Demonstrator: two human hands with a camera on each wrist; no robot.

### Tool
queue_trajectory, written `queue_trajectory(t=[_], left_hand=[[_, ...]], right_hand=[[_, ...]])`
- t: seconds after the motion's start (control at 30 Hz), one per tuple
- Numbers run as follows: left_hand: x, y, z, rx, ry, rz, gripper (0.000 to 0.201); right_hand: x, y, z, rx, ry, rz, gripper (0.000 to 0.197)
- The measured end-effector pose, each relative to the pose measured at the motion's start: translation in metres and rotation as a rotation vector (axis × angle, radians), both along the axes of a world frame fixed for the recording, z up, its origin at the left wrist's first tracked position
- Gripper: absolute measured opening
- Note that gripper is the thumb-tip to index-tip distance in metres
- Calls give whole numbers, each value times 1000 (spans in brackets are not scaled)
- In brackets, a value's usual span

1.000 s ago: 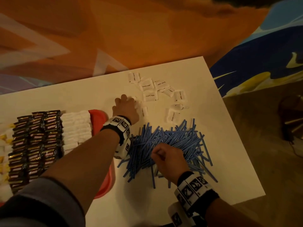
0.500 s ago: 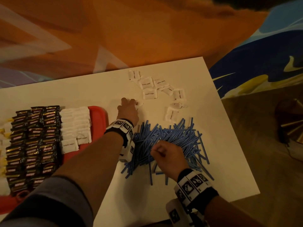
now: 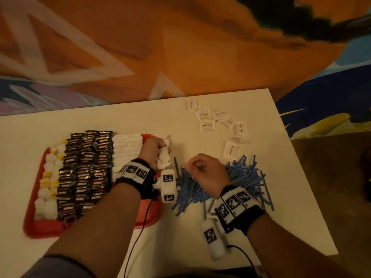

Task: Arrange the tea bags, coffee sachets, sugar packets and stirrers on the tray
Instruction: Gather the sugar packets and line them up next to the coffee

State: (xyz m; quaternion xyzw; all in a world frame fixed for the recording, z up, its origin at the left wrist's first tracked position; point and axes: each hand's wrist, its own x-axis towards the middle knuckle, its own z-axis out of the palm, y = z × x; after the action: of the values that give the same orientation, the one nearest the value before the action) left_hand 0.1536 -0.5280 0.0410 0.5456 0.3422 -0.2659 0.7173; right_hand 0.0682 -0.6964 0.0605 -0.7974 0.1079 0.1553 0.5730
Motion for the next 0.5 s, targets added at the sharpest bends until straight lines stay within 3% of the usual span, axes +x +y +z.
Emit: queue_trajectory(t=[0.03,0.13,0.3,0.5], left_hand=[[-8,4,8,-68,-4,26,29],[-36,15,34,-251,-21,86,13],[-68,51,62,-296,-62,192,12],[-88,107,79,-351,-6,164,49]], right_hand=[[3,12,8,38,12,5,11],[7,51,25,68,76,86,20],[4,102,43,-91,12,224,17],[-5,158,61,-47,24,292,17]])
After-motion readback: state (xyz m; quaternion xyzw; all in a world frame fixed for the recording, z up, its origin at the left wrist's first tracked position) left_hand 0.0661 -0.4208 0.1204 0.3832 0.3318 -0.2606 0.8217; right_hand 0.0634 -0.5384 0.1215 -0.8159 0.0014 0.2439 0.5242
